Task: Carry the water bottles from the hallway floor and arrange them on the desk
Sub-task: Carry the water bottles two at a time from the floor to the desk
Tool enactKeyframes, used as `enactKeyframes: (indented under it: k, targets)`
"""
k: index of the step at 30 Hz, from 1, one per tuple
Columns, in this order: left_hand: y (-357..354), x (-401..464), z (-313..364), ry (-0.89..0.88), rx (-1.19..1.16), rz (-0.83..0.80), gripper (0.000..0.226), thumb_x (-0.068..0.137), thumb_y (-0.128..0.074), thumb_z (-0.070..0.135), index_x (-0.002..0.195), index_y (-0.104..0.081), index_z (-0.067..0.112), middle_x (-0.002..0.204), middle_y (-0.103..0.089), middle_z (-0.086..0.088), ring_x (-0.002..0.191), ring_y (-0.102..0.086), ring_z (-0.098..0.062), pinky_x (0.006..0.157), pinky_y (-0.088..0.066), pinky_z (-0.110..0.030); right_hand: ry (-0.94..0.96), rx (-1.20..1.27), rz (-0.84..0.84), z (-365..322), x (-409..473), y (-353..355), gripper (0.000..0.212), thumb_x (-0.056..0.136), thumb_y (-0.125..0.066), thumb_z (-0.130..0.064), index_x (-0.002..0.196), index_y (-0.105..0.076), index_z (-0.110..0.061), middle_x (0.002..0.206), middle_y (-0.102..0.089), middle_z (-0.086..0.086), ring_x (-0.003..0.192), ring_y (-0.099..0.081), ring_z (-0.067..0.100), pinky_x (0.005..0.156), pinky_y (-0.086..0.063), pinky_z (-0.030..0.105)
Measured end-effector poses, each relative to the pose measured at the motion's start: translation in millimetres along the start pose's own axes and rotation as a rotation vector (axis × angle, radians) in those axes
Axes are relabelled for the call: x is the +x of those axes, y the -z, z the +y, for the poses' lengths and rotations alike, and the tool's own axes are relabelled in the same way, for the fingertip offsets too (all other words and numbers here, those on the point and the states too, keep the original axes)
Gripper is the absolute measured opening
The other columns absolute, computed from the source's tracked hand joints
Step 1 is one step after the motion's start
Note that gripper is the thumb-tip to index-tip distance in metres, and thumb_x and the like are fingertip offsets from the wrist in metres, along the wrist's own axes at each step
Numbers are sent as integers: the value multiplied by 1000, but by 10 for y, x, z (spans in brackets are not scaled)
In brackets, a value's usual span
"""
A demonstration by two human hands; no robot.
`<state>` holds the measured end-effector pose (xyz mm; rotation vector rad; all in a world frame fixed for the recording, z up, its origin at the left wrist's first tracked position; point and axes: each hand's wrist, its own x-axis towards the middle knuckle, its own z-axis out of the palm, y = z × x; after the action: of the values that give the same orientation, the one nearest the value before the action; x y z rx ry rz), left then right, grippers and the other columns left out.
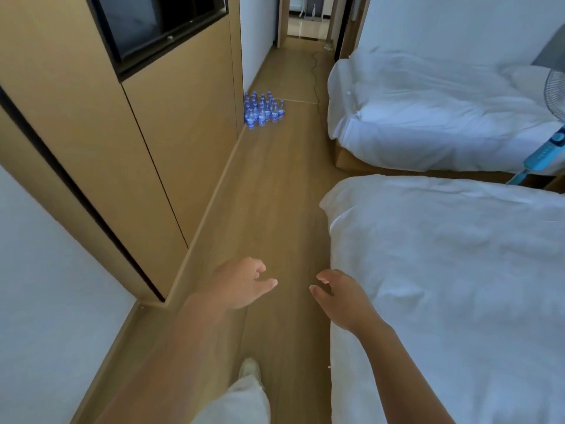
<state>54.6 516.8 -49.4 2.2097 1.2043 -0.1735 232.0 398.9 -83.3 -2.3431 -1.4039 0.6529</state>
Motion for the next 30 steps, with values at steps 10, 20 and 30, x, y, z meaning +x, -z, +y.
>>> enactKeyframes:
  k: [10,20,30]
  targets:
    - [1188,1798,9,-10,-39,-3,53,89,-54,50,132,-50,18,130,-56,2,119,-53,-16,101,-41,-33,-39,28,18,-321,1888,498,40,94,-48,-37,126,-53,-14,122,-56,2,108,-53,17,86,-41,24]
    - [1707,3658,197,21,-24,-9,53,86,-57,52,128,-54,20,126,-60,3,115,-56,-14,98,-43,-31,-49,47,11,-82,3719,912,41,95,-47,-38,129,-52,-15,125,-56,1,111,-53,15,84,-36,19]
    - [2310,5694,838,44,-53,42,53,83,-57,56,125,-57,23,121,-63,7,108,-59,-11,90,-45,-26,6,-3,-17,287,5822,1838,39,94,-49,-35,128,-52,-16,125,-56,1,112,-52,15,92,-43,28]
